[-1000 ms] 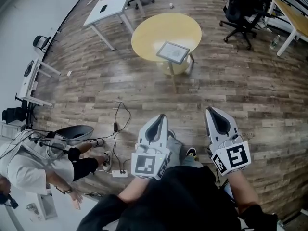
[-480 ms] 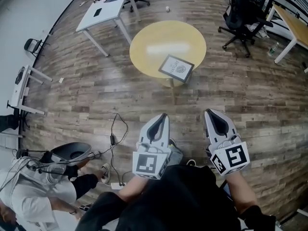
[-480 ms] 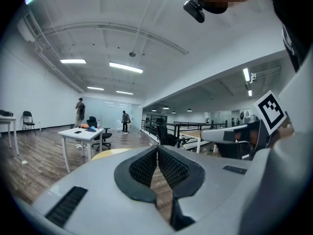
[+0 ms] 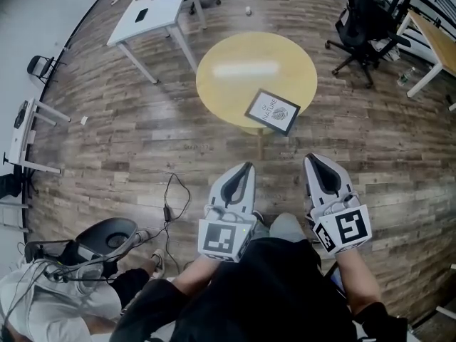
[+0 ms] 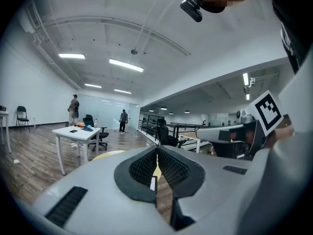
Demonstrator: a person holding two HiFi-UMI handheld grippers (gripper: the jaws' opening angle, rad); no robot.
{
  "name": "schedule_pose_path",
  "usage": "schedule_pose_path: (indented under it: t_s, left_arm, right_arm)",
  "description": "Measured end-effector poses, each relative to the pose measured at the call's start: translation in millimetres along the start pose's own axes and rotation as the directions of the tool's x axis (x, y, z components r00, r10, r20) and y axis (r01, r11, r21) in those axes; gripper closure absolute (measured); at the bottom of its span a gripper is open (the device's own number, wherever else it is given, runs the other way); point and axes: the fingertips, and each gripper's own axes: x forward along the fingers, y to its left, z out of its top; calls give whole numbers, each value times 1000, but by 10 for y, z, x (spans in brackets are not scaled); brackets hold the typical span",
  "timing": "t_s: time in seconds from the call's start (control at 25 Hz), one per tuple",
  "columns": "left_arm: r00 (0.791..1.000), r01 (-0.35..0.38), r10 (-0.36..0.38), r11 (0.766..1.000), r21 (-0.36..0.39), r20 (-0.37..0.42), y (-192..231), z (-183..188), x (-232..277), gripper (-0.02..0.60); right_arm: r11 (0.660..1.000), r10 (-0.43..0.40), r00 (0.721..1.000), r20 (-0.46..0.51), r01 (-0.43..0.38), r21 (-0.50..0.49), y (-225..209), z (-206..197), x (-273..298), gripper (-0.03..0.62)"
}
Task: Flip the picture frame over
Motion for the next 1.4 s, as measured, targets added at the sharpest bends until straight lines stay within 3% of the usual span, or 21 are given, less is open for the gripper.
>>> schedule_pose_path:
  t_s: [0.32,0.6,0.76,0.88,1.04,1.24,1.4]
  left_arm:
    - [1000,6,-6,1000,1,-11,274,35,493,552]
    - [999,-32,32,999,10,-13,496,138,1219,552]
    - [999,-44,44,998,34,-7,573,191,1702,552]
    - [997,-71,72,997,32,-28,638,175,2013,552]
    - [994,-101,102,994,34,-40,688,123,2300,552]
    - [983,-161,163,986,29,-86,807,21,2525,552]
    - [973,-197,199,980,23,-118,953,-81,2601,552]
  right_arm:
    - [996,35,998,-51,-39,-79,-229,-74,468,576]
    - [979,125,985,-118,-142,-143,-709,-180,1033,576]
    - [944,205,960,-189,-245,-223,-976,-299,1333,576]
    - [872,273,918,-288,-362,-328,-1138,-580,1533,576]
    - [723,355,828,-435,-538,-433,-1299,-1160,1732,576]
    - [578,450,675,-584,-719,-385,-1330,-1954,1889,574]
    - [463,458,585,-670,-800,-382,-1333,-2545,1940,571]
